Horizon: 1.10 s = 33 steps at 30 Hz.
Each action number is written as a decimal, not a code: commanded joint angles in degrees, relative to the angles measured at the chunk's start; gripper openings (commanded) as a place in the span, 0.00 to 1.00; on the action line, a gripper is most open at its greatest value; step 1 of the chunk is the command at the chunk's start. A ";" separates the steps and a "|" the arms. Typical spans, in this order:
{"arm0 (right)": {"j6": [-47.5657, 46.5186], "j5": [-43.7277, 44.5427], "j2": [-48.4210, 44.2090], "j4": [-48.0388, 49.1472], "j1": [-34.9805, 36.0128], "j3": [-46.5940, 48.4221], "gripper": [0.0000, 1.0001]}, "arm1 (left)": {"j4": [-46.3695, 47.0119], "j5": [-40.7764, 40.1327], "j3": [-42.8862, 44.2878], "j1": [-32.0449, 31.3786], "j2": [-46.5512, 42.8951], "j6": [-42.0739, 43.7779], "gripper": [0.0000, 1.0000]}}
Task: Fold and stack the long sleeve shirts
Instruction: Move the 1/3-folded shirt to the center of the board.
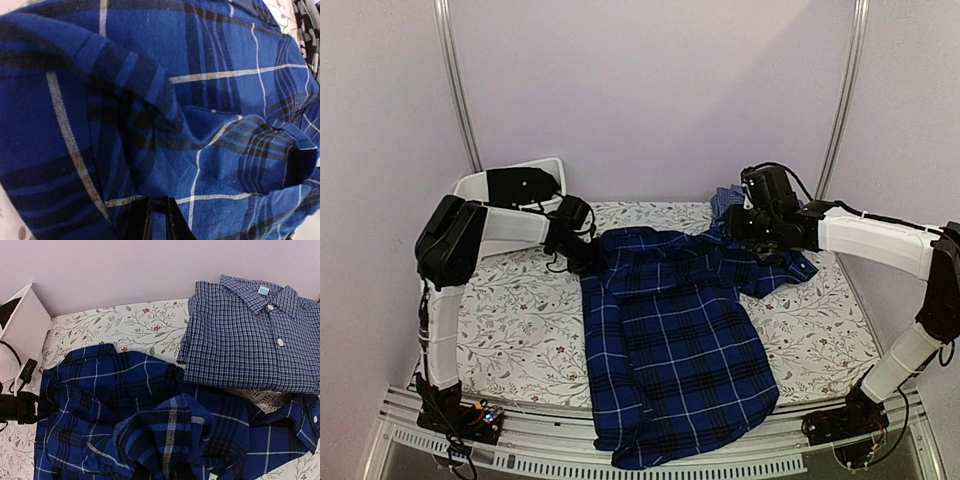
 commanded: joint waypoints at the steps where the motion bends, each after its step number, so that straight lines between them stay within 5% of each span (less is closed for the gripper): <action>1: 2.77 -5.10 0.06 1.03 -0.04 -4.19 0.00 | -5.51 -3.22 6.58 0.22 5.63 2.69 0.10; 10: 4.53 -10.47 3.79 0.85 0.35 -4.78 0.07 | -17.69 -6.75 31.49 0.55 21.54 7.79 0.11; 17: 2.15 -12.31 4.04 -2.43 2.95 -2.32 0.40 | -20.62 -4.08 41.28 0.99 22.39 11.10 0.29; 23: 2.39 -11.98 2.04 -4.55 6.66 -2.41 0.69 | -20.26 -1.73 40.03 -0.02 12.86 13.30 0.48; 28: 3.17 -10.81 1.94 -4.94 9.57 -1.77 0.72 | -18.43 -1.91 31.56 -1.56 3.85 13.60 0.53; 33: 2.27 -12.86 4.76 -4.12 10.98 0.63 0.70 | -16.37 -1.75 17.05 -5.05 -6.86 12.63 0.47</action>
